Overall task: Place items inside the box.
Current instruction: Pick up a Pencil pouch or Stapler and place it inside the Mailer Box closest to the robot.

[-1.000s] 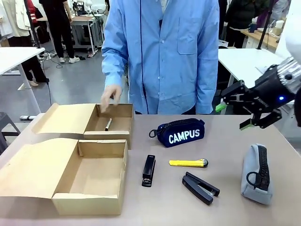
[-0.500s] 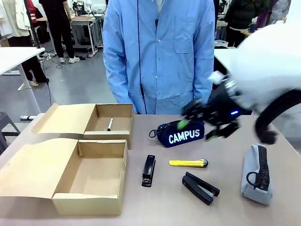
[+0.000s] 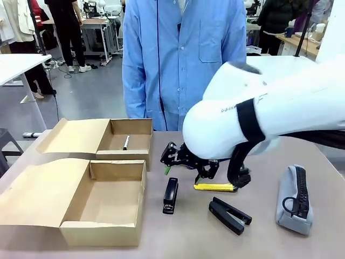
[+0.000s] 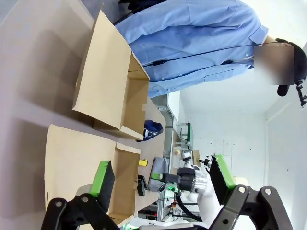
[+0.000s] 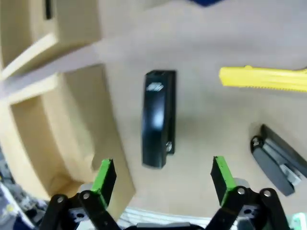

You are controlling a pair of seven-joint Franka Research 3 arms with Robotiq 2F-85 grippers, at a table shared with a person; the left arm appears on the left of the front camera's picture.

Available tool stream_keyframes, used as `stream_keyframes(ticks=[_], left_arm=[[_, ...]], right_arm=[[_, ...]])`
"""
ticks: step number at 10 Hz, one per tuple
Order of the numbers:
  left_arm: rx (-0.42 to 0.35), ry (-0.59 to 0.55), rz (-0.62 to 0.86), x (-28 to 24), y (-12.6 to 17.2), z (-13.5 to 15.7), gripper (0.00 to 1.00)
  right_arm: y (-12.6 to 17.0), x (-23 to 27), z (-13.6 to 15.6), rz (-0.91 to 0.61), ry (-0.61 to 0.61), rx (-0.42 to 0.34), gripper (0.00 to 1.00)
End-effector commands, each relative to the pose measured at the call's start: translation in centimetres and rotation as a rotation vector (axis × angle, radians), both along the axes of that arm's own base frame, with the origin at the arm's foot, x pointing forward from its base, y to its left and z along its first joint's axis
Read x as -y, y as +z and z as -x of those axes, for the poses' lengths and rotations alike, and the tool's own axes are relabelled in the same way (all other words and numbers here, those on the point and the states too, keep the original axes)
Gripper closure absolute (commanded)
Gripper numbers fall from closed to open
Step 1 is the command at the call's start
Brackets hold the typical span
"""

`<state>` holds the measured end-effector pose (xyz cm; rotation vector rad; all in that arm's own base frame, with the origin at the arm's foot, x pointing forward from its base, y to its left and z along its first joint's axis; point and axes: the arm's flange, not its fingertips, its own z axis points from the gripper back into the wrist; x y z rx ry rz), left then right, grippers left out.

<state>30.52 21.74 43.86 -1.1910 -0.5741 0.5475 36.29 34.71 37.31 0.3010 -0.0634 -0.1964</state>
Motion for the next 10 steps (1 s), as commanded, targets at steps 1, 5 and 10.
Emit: stream_keyframes(ticks=[1, 5, 10], left_arm=[[0.024, -0.006, -0.002, -0.1, 0.0, 0.1, 0.00], [0.024, -0.006, -0.002, -0.1, 0.0, 0.1, 0.00], [0.024, -0.006, -0.002, -0.1, 0.0, 0.1, 0.00]], right_arm=[[-2.2, -3.8, -3.2, 0.060, -0.033, -0.074, 0.00], [-5.4, -5.5, -5.1, 0.159, -0.025, -0.134, 0.00], [-6.7, -6.6, -4.7, 0.222, 0.076, -0.191, 0.48]])
